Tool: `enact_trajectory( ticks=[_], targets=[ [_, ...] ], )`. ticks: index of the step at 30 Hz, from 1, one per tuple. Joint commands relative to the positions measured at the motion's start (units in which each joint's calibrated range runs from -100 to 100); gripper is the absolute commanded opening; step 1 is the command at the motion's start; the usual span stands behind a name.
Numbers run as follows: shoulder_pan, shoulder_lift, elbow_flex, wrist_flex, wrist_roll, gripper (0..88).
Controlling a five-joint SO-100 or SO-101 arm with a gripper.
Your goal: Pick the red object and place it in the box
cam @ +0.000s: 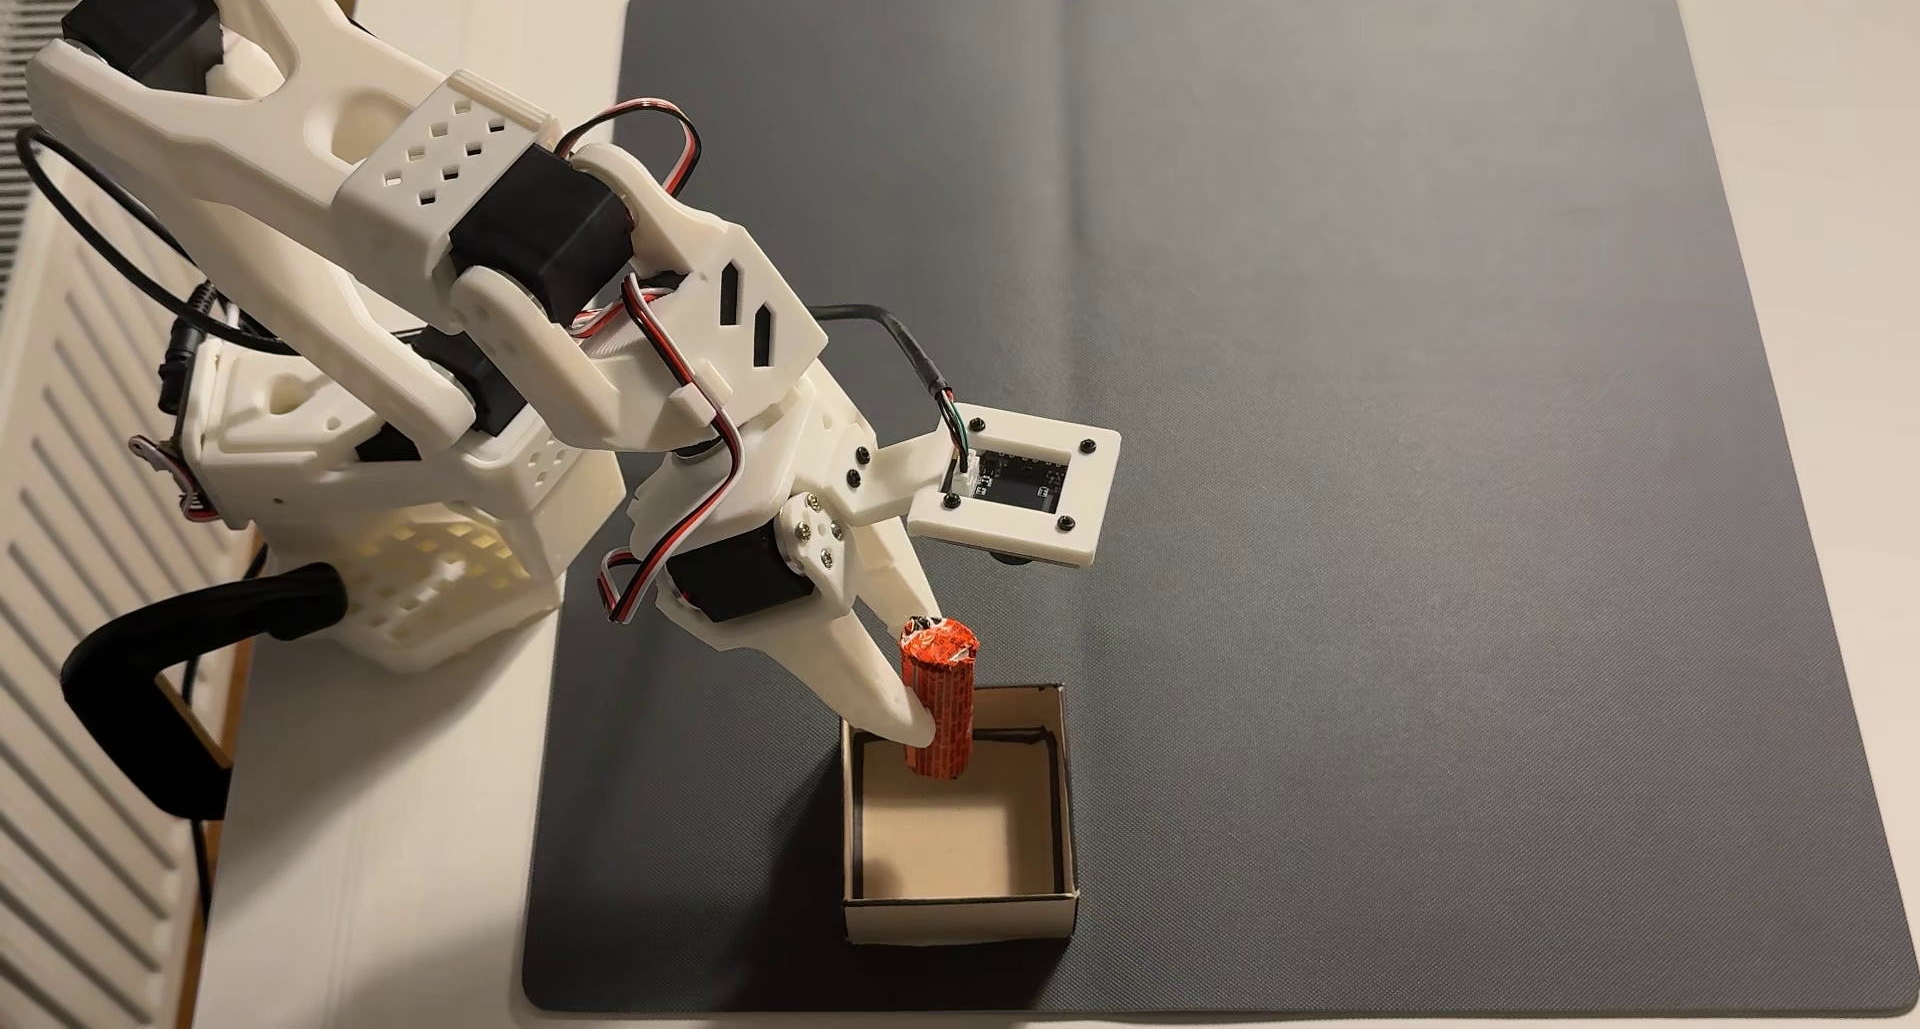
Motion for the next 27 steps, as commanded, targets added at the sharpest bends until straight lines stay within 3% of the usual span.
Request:
enact_trajectory(
  ticks=[1,6,21,27],
  targets=[
    [0.4,-0.7,-0.3,-1.0,-0.2,19.8],
    [-0.3,-0.6,-0.3,-1.0,-0.3,23.6],
    [-20.1,-0.8,-2.1,-1.5,-13.3,23.5],
    [-24.4,-0.7,-1.2,-3.5,-15.2,15.3]
  ],
)
